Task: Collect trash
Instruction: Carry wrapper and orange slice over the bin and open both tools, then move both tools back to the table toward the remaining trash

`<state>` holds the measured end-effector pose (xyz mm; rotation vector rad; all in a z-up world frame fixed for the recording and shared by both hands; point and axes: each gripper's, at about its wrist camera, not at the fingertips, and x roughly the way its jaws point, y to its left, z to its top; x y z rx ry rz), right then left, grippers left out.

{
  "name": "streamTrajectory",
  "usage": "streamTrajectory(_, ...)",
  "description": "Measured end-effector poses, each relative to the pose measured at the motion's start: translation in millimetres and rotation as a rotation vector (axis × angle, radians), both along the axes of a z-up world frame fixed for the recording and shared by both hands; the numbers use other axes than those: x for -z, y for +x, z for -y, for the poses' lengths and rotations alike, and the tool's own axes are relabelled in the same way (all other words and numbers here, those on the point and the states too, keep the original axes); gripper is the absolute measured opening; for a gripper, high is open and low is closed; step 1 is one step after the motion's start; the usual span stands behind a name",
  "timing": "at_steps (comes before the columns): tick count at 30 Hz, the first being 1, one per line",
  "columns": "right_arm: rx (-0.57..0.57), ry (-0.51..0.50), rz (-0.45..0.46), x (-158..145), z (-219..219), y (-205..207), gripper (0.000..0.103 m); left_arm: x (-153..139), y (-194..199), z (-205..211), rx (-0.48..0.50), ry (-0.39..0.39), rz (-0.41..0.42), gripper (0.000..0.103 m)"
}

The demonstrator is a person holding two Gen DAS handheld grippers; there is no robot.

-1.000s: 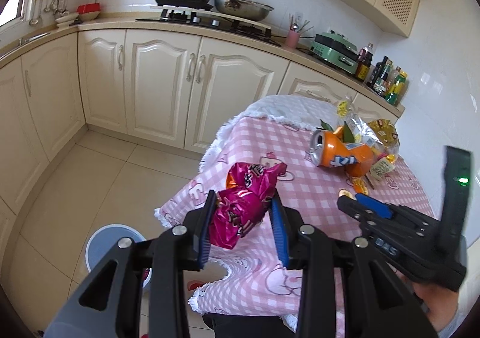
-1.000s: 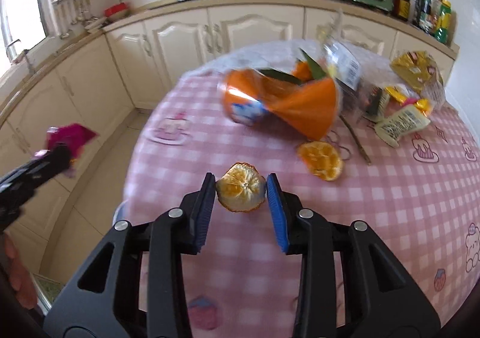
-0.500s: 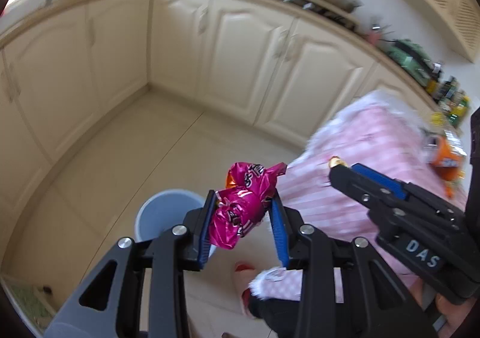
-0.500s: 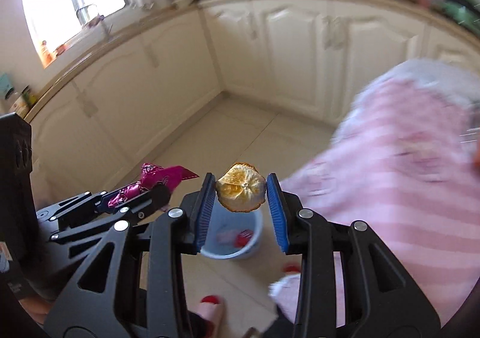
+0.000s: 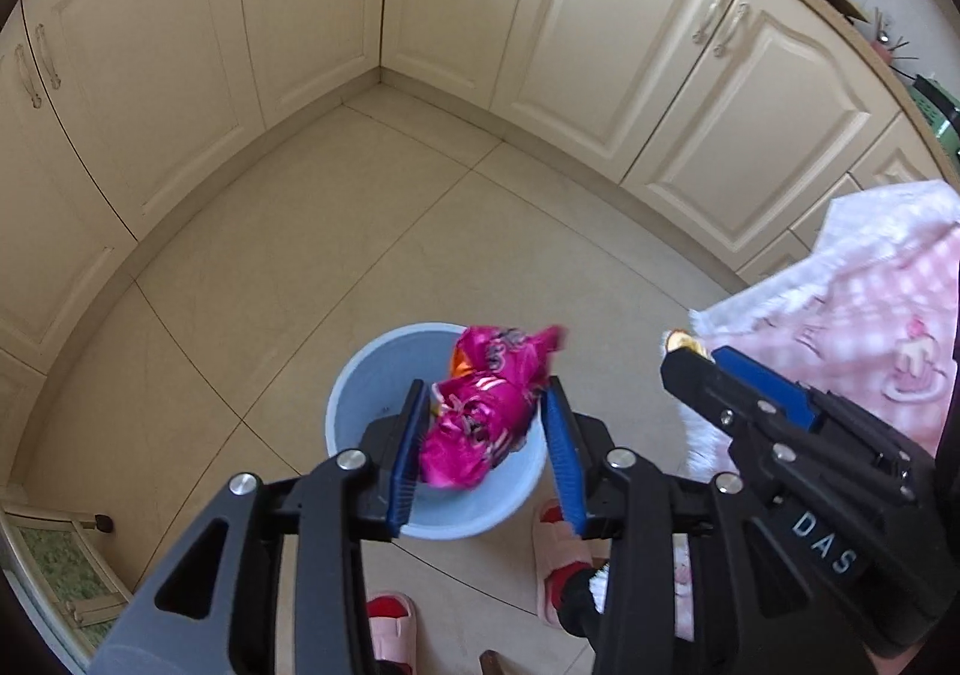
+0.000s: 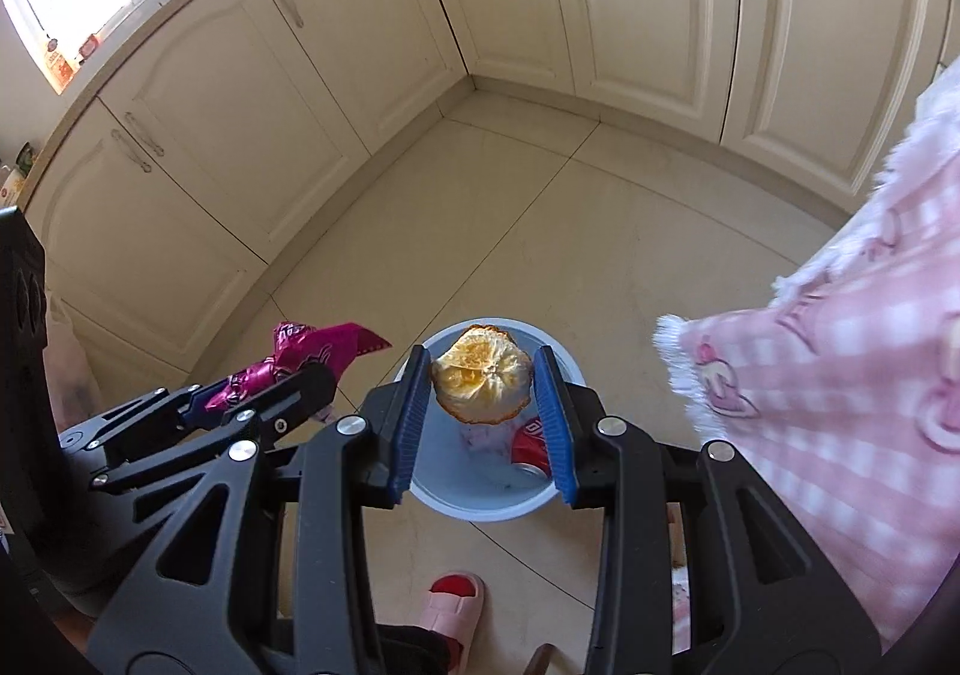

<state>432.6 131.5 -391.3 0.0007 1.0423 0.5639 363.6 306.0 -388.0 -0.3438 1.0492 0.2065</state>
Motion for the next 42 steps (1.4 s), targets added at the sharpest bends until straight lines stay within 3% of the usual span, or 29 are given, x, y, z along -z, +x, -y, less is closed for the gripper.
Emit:
streamTrajectory(2,0.005,0.003,-0.008,5,-3,5,0.035,6,4,-6,-0.02,0.017,-0.01,0.049)
streamTrajectory(6,-0.001,-0.001,-0.027,15,-10,11,0.035,14,4,-18,-0.043,0.001,-0.013,0.055)
streamTrajectory(25,-0.056,-0.005,-0.046,36,-44,11,0.036,21,-16,-49,-0.131,-0.006,-0.04,0.055)
streamTrajectory(34,-0.055,0.028,-0.007,10,-43,1,0.046,-7,-28,-51,-0.147,0.006,-0.002,0.057)
streamTrajectory(42,-0.037,0.043,0.089,-49,-14,-27,0.046,-58,-52,-37,-0.132,0.032,0.074,0.057)
